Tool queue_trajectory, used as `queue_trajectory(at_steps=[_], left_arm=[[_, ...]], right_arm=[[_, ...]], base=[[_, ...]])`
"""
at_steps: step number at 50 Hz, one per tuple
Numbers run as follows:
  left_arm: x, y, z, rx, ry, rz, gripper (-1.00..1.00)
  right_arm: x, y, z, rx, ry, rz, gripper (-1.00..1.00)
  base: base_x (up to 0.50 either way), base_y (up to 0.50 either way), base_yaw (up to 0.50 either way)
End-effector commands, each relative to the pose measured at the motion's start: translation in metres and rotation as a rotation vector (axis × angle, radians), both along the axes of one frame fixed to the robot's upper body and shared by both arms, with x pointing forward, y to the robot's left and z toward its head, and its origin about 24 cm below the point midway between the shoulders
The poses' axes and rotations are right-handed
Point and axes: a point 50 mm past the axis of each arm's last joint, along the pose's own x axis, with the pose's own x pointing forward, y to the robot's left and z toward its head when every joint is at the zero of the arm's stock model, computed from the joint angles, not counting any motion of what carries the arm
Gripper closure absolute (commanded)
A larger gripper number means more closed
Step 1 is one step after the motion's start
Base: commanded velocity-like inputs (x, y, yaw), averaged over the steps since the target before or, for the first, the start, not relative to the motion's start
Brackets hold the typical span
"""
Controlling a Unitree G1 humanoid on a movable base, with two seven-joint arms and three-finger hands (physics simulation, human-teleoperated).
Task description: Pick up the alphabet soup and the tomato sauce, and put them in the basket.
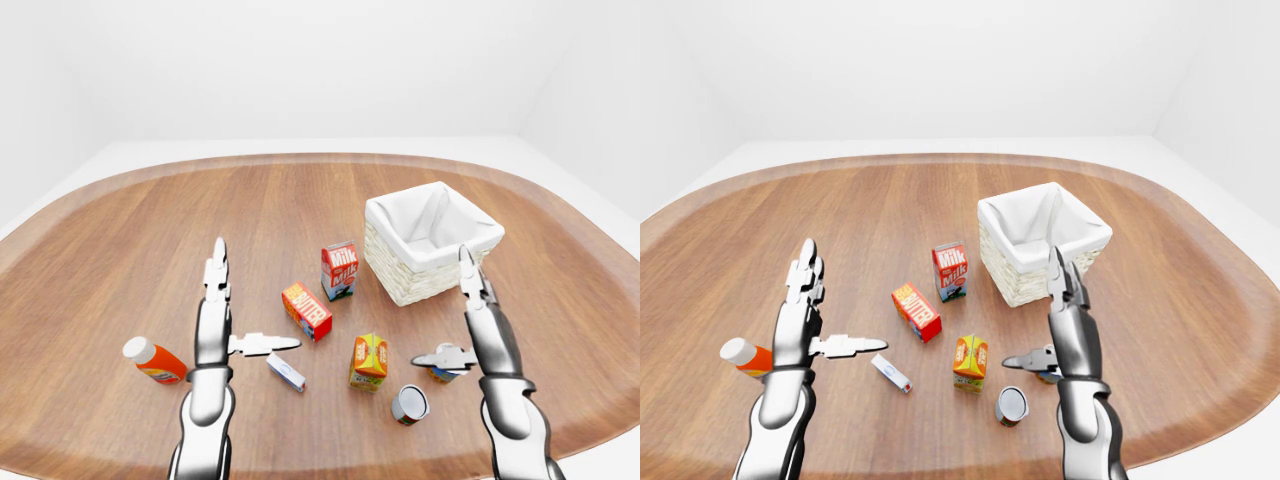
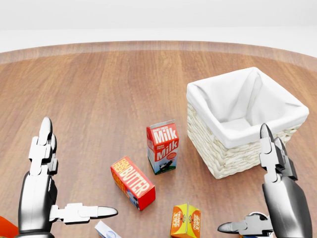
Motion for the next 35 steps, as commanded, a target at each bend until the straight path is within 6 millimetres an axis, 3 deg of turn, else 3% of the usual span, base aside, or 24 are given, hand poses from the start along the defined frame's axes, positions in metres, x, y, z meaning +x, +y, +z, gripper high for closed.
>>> queue_trajectory(at_steps=[1, 2, 23, 35], left_arm=[[0.000, 0.000, 0.003, -0.004, -0.012, 0.000, -1.00], [0.000, 0.000, 0.003, -0.004, -0.012, 0.000, -1.00], [-0.002, 0.000, 0.002, -0.004, -0.007, -0.001, -1.00], [-0.001, 0.000, -0.001, -0.005, 0.002, 0.001, -1.00]], right_arm=[[-0.005, -0.003, -0.008, -0.090, 0.045, -0.037, -1.00], [-0.006, -0.005, -0.014, -0.106, 0.064, -0.056, -1.00], [-0.015, -0.006, -0.006, -0.128, 0.087, -0.032, -1.00], [-0.018, -0.013, -0.009, -0.227, 0.109, -0.096, -1.00]], base=[[0.00, 0.00, 0.00], [0.00, 0.00, 0.00], [0.00, 0.00, 0.00], [0.00, 0.00, 0.00]])
